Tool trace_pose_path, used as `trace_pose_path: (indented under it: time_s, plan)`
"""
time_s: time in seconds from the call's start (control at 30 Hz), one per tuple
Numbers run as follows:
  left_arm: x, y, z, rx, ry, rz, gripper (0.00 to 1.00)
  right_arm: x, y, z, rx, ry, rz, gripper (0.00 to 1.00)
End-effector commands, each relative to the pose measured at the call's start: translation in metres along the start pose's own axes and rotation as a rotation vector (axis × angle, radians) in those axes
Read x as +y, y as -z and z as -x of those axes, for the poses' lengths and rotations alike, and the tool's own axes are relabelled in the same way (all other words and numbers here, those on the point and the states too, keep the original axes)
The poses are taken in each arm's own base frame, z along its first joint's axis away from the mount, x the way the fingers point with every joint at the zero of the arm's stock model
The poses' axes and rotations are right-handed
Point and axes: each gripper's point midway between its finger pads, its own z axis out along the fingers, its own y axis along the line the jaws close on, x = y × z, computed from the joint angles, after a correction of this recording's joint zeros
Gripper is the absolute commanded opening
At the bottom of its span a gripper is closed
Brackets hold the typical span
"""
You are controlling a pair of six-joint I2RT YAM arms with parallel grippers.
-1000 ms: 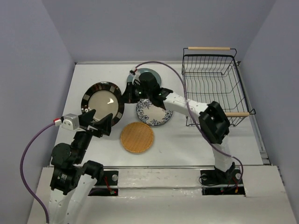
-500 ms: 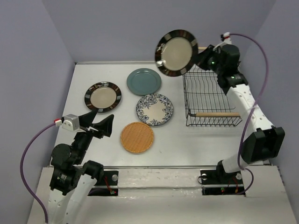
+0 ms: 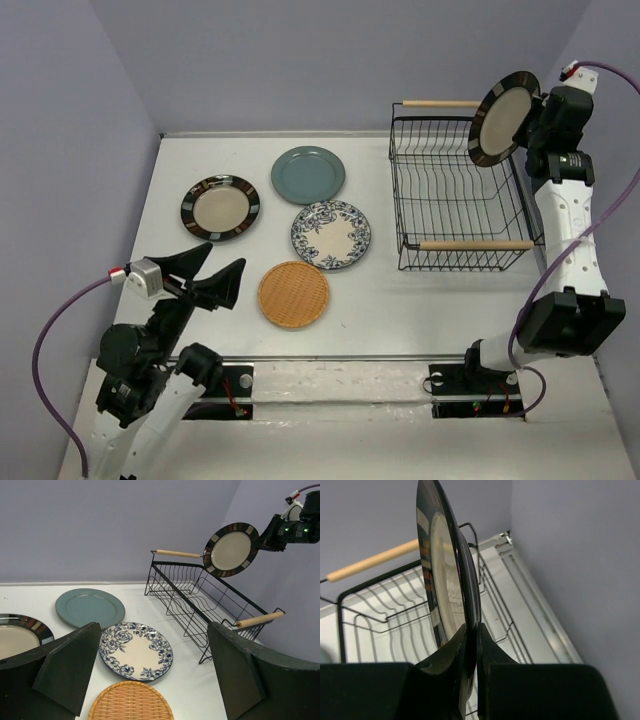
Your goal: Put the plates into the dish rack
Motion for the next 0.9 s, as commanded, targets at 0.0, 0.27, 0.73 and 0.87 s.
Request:
trace_pose_path:
  time_s: [0.0, 0.27, 0.73, 0.87]
  plan:
    - [-0.007, 0.005, 0.012, -0.045, 0.003, -0.031, 0.99, -0.005, -0.001, 0.089, -0.269, 0.088, -0.032, 0.07]
    - [-0.009, 0.007, 0.014, -0.051, 0.014, -0.043, 0.99, -0.010, -0.043, 0.088, -0.237, 0.232, 0.003, 0.07]
    - [-0.010, 0.007, 0.012, -0.040, 0.024, -0.046, 0.99, -0.023, -0.089, 0.049, -0.139, 0.380, -0.040, 0.07]
    - [-0.010, 0.006, 0.010, -0.033, 0.025, -0.049, 0.99, -0.029, -0.095, 0.045, -0.130, 0.395, -0.072, 0.07]
